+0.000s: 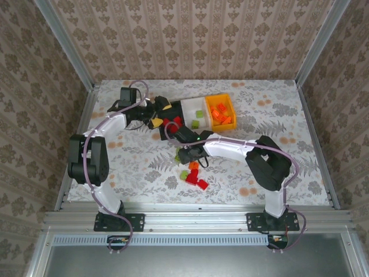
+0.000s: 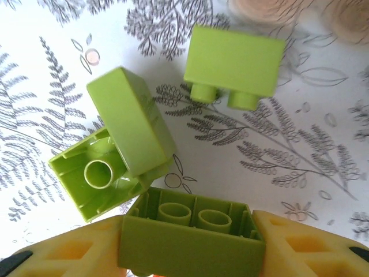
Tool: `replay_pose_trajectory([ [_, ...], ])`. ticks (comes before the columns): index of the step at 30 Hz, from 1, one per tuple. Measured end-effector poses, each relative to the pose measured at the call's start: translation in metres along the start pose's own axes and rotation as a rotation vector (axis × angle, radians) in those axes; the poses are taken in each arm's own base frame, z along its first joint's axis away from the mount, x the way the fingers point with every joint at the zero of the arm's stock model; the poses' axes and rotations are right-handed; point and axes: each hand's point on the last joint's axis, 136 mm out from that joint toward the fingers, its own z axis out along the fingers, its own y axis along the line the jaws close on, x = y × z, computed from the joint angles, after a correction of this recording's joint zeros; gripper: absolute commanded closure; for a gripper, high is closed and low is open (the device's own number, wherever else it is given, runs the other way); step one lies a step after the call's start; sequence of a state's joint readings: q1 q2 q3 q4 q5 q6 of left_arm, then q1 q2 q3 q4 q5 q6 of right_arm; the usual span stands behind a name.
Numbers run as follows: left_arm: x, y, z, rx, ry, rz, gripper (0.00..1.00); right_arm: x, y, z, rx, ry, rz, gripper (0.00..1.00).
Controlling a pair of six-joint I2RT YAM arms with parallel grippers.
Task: Sort the legos into containers by color
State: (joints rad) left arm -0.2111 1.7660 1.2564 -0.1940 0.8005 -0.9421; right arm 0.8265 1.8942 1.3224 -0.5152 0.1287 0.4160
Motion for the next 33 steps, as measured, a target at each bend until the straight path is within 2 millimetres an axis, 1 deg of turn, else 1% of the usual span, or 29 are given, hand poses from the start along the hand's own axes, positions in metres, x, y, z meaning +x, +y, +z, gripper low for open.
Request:
replay_pose_trajectory([
  [2, 0.001, -0.001, 0.001, 0.000, 0.003, 0.002, 0.02, -0.012, -0.010, -0.012, 0.010, -0.031, 0.008, 0.47],
  [4, 0.003, -0.001, 0.002, 0.000, 0.006, 0.004, 0.01, -0.031, -0.023, -0.024, 0.023, -0.070, 0.032, 0.47],
  [7, 0.008, -0.004, 0.006, 0.001, 0.020, 0.013, 0.02, -0.072, -0.055, -0.039, 0.049, -0.150, 0.091, 0.48],
  [9, 0.018, -0.008, 0.014, 0.004, 0.044, 0.028, 0.02, -0.101, -0.078, -0.045, 0.070, -0.201, 0.134, 0.48],
  [12, 0.033, -0.012, 0.026, 0.002, 0.084, 0.044, 0.02, -0.133, -0.106, -0.041, 0.102, -0.238, 0.178, 0.48],
  [14, 0.040, -0.014, 0.031, 0.006, 0.105, 0.050, 0.02, -0.148, -0.116, -0.031, 0.115, -0.243, 0.187, 0.47],
  [15, 0.041, -0.014, 0.032, 0.007, 0.109, 0.052, 0.02, -0.152, -0.119, -0.025, 0.120, -0.239, 0.187, 0.46],
  [17, 0.039, -0.013, 0.032, 0.008, 0.106, 0.050, 0.02, -0.158, -0.121, -0.012, 0.127, -0.222, 0.178, 0.44],
  [20, 0.034, -0.012, 0.028, 0.010, 0.093, 0.045, 0.01, -0.161, -0.121, 0.003, 0.135, -0.190, 0.161, 0.36],
  [22, 0.030, -0.011, 0.026, 0.011, 0.085, 0.041, 0.01, -0.158, -0.121, 0.007, 0.139, -0.172, 0.148, 0.33],
  [24, 0.027, -0.010, 0.024, 0.011, 0.077, 0.037, 0.01, -0.156, -0.121, 0.006, 0.142, -0.162, 0.138, 0.31],
  [26, 0.024, -0.009, 0.022, 0.011, 0.069, 0.030, 0.00, -0.157, -0.119, 0.001, 0.140, -0.166, 0.132, 0.29],
  [28, 0.022, -0.008, 0.021, 0.011, 0.065, 0.026, 0.01, -0.158, -0.115, -0.008, 0.136, -0.178, 0.125, 0.29],
  [31, 0.019, -0.007, 0.019, 0.011, 0.057, 0.022, 0.00, -0.151, -0.101, -0.035, 0.118, -0.212, 0.107, 0.30],
  [33, 0.015, -0.005, 0.016, 0.011, 0.048, 0.017, 0.00, -0.141, -0.083, -0.053, 0.095, -0.237, 0.084, 0.31],
])
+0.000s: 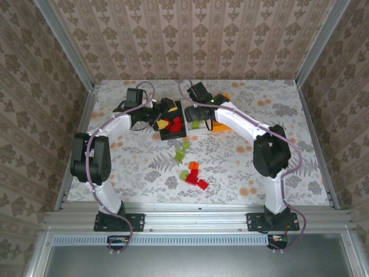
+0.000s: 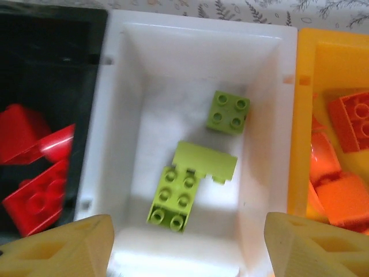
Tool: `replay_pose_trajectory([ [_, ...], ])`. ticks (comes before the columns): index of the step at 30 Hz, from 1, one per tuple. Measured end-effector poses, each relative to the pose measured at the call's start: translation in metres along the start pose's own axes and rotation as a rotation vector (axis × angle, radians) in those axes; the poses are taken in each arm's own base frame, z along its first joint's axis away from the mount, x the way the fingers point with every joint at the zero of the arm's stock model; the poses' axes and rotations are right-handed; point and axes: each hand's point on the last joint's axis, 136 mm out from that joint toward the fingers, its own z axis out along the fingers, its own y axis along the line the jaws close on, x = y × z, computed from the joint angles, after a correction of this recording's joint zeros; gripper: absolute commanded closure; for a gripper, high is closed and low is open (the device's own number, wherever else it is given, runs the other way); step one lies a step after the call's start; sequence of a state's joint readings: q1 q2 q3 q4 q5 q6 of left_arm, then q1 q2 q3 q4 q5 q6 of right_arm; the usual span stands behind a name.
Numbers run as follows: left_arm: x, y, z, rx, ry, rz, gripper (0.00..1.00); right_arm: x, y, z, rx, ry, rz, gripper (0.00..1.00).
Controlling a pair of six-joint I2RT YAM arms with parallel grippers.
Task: Sort the legos into containers by color
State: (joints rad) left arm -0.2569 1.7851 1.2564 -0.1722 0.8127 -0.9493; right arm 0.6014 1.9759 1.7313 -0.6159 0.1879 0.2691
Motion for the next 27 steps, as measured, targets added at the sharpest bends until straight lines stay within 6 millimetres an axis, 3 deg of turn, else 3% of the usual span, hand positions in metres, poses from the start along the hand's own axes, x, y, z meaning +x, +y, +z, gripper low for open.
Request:
replay_pose_trajectory([
  [4, -0.011, 0.005, -0.009, -0.001, -0.028, -0.015, 0.00, 0.029, 0.050, -0.024, -0.077, -0.010, -0.053, 0.33],
  [8, -0.016, 0.008, -0.013, -0.002, -0.043, -0.023, 0.00, 0.071, 0.083, -0.010, -0.129, 0.065, -0.069, 0.32],
  [17, -0.015, 0.007, -0.012, -0.001, -0.038, -0.019, 0.00, 0.112, 0.080, 0.047, -0.075, 0.187, -0.027, 0.33],
  [23, -0.014, 0.003, -0.014, 0.004, -0.042, -0.012, 0.00, 0.104, 0.079, 0.059, -0.067, 0.175, 0.012, 0.44],
  [27, -0.014, 0.002, -0.015, 0.005, -0.043, -0.012, 0.00, 0.103, 0.079, 0.063, -0.067, 0.171, 0.021, 0.46],
])
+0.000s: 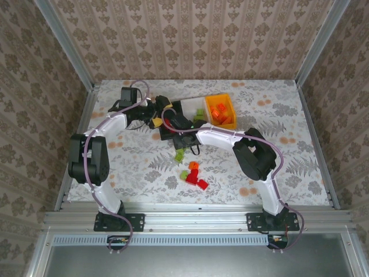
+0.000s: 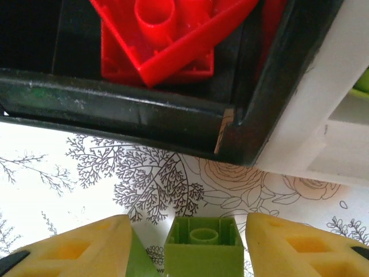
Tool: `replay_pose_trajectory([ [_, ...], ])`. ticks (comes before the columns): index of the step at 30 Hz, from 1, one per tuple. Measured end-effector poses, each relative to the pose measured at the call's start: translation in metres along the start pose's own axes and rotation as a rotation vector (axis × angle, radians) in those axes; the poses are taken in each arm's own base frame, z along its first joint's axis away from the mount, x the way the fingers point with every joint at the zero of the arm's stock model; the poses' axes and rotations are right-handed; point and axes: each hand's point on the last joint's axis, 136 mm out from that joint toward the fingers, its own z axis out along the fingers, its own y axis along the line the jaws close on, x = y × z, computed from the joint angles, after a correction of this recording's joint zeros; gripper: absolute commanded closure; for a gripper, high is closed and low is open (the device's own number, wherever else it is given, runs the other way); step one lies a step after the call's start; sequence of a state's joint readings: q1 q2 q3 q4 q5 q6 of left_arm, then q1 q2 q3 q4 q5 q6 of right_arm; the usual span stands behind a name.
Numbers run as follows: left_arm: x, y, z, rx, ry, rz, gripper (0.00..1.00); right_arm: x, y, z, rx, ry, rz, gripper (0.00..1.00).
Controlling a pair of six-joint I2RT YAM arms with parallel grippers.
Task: Sort the legos into containers by color
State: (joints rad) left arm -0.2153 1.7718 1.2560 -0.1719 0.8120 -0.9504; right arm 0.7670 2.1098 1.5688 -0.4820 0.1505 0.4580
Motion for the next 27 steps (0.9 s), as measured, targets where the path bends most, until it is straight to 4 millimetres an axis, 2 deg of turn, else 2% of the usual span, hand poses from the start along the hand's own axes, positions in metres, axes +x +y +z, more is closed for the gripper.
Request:
replay_pose_trajectory([
  [3, 0.000, 0.001, 0.000, -0.001, 0.000, -0.007, 0.00, 0.000, -0.001, 0.001, 0.002, 0.000, 0.005, 0.50],
  [13, 0.001, 0.002, 0.001, -0.003, 0.002, -0.022, 0.00, 0.004, -0.013, 0.004, 0.020, -0.006, 0.023, 0.51],
  [18, 0.002, 0.002, 0.001, -0.002, 0.004, -0.021, 0.00, 0.023, -0.026, 0.012, 0.053, 0.041, 0.023, 0.54],
  [27, 0.004, 0.001, 0.003, -0.003, 0.010, -0.018, 0.00, 0.026, -0.030, 0.010, 0.060, 0.035, 0.023, 0.61],
])
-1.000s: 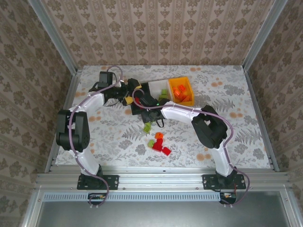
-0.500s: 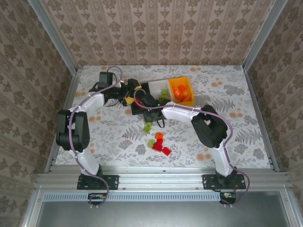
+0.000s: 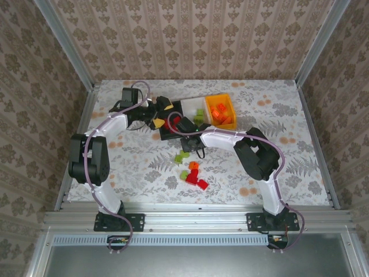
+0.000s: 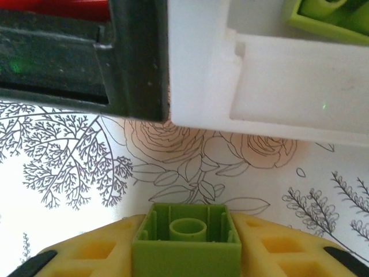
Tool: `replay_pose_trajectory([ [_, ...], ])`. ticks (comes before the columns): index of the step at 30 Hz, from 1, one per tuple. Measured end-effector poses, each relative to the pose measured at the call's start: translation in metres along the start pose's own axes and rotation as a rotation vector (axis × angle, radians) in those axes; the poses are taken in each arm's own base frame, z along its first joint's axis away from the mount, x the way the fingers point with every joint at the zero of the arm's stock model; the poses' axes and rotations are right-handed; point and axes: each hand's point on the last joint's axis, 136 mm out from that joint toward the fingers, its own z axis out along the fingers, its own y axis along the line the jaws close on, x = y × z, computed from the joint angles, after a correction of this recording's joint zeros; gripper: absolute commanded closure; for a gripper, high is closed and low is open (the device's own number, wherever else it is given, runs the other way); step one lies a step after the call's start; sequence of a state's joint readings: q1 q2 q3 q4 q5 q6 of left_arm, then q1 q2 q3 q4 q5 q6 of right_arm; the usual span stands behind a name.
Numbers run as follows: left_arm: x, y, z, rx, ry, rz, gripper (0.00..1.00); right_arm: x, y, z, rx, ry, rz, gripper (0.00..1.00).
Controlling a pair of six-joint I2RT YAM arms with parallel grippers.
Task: Sort the legos into containers by color
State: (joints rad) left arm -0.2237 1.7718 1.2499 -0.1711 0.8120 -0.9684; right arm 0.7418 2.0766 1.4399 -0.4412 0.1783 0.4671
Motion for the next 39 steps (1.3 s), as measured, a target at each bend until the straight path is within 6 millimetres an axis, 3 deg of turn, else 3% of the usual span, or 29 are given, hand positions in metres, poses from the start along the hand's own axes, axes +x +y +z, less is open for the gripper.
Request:
replay_pose_trajectory([
  [5, 0.001, 0.000, 0.001, 0.000, 0.002, 0.001, 0.00, -0.012, -0.006, -0.021, 0.007, -0.047, -0.003, 0.59],
  [8, 0.007, -0.003, 0.005, 0.000, 0.016, 0.009, 0.00, -0.035, -0.013, -0.048, -0.001, -0.112, 0.000, 0.59],
  [11, 0.016, -0.006, 0.012, -0.001, 0.040, 0.021, 0.00, -0.072, -0.030, -0.068, 0.008, -0.185, 0.031, 0.59],
  [14, 0.025, -0.009, 0.017, -0.003, 0.061, 0.031, 0.00, -0.107, -0.054, -0.073, 0.033, -0.231, 0.069, 0.59],
  [17, 0.027, -0.008, 0.018, -0.008, 0.067, 0.032, 0.00, -0.127, -0.074, -0.064, 0.063, -0.240, 0.091, 0.59],
  [20, 0.026, -0.006, 0.017, -0.013, 0.064, 0.032, 0.00, -0.120, -0.081, -0.053, 0.082, -0.202, 0.088, 0.55],
  [22, 0.026, -0.006, 0.017, -0.014, 0.063, 0.034, 0.00, -0.109, -0.074, -0.052, 0.078, -0.186, 0.066, 0.44],
  [24, 0.025, -0.005, 0.016, -0.016, 0.060, 0.034, 0.00, -0.083, -0.060, -0.053, 0.063, -0.154, 0.033, 0.33],
  [29, 0.021, -0.004, 0.014, -0.017, 0.051, 0.029, 0.00, -0.020, -0.028, -0.054, 0.015, -0.068, -0.038, 0.28],
  [32, 0.020, -0.003, 0.013, -0.017, 0.047, 0.027, 0.00, -0.014, -0.025, -0.048, 0.004, -0.047, -0.049, 0.28],
  [39, 0.020, -0.003, 0.013, -0.017, 0.047, 0.027, 0.00, -0.027, -0.028, -0.018, 0.023, -0.021, -0.055, 0.35],
])
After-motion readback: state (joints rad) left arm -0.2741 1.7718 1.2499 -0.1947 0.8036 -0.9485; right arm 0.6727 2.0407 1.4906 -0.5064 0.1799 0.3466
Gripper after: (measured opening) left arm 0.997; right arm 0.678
